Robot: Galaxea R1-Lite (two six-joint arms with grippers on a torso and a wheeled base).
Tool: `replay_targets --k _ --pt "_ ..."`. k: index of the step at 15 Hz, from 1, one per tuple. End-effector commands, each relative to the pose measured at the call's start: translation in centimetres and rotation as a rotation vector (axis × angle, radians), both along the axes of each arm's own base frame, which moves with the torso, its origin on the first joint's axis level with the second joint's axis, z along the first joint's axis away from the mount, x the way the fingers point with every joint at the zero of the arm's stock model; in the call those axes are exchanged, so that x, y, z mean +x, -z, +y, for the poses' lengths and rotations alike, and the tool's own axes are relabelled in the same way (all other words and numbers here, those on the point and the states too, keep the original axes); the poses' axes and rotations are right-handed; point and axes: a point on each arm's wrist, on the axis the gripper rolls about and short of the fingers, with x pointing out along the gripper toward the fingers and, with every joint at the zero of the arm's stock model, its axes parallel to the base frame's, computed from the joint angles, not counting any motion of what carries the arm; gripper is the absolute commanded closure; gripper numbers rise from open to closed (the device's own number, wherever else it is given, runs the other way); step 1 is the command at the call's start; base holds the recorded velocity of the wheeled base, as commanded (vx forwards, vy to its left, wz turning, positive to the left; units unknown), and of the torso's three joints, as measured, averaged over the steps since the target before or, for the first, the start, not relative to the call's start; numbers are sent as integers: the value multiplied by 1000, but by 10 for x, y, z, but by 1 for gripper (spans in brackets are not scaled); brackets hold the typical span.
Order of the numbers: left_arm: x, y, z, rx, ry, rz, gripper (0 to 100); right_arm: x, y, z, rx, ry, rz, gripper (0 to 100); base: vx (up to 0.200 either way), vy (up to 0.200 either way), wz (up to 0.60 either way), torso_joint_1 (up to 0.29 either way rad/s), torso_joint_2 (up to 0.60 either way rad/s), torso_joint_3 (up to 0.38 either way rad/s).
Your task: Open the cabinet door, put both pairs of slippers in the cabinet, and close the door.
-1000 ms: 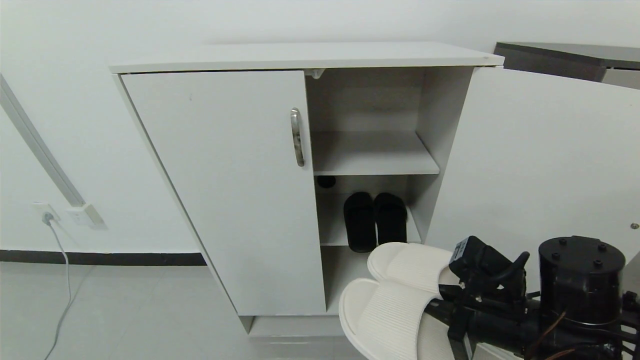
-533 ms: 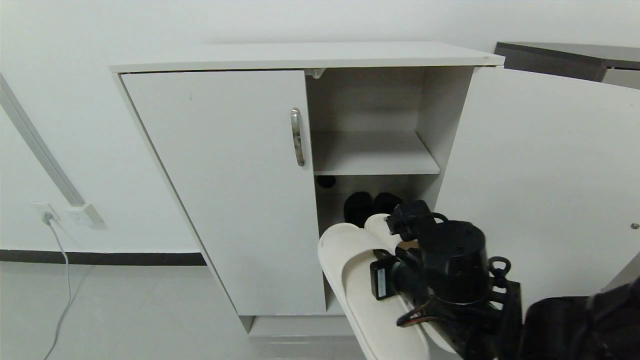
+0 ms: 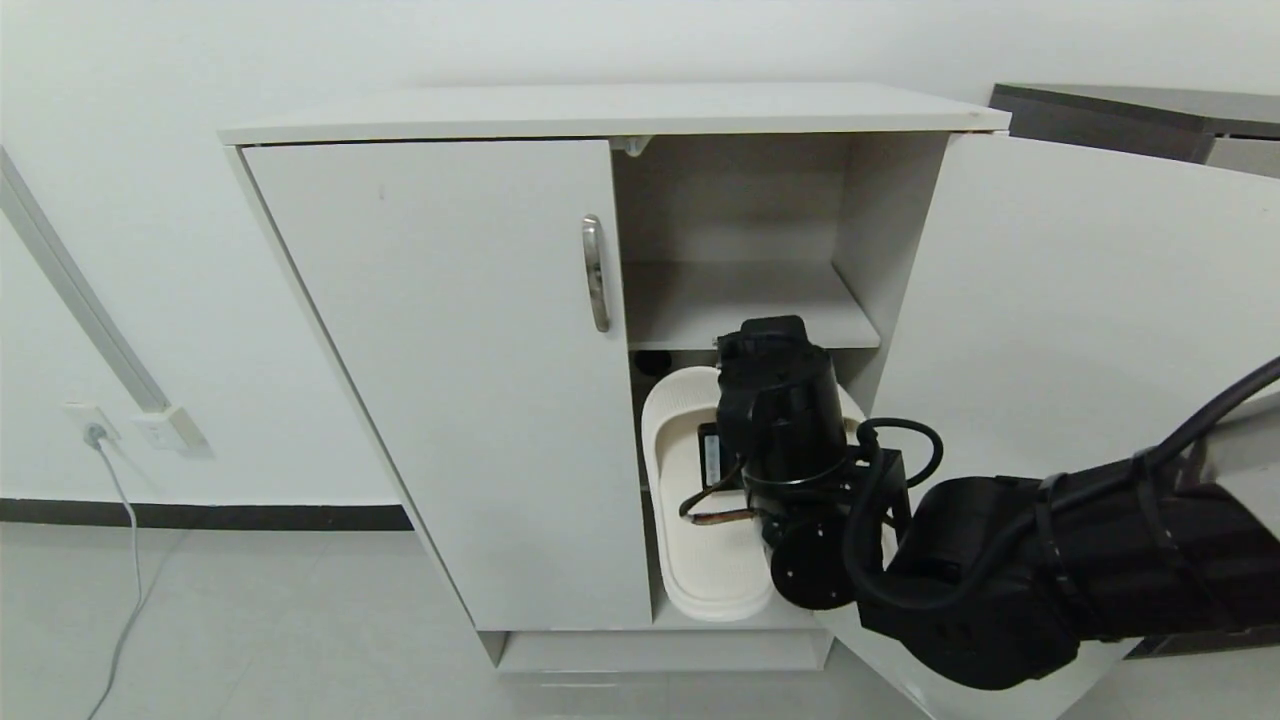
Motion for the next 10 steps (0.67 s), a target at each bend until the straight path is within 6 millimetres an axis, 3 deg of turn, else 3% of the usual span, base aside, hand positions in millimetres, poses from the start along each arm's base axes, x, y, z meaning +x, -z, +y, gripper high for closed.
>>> replay_targets --k 1,4,8,10 --pt "0 0 0 -1 0 3 100 8 -25 -3 30 19 -52 100 0 0 0 0 0 0" --pt "0 0 0 4 2 1 100 20 -36 -8 23 44 -77 100 0 0 0 0 0 0" --pt "0 0 0 5 2 3 100 21 -36 -10 12 45 -66 100 0 0 0 0 0 0" --pt "0 0 0 5 2 1 100 21 -35 -10 8 45 -63 100 200 0 0 7 -2 7"
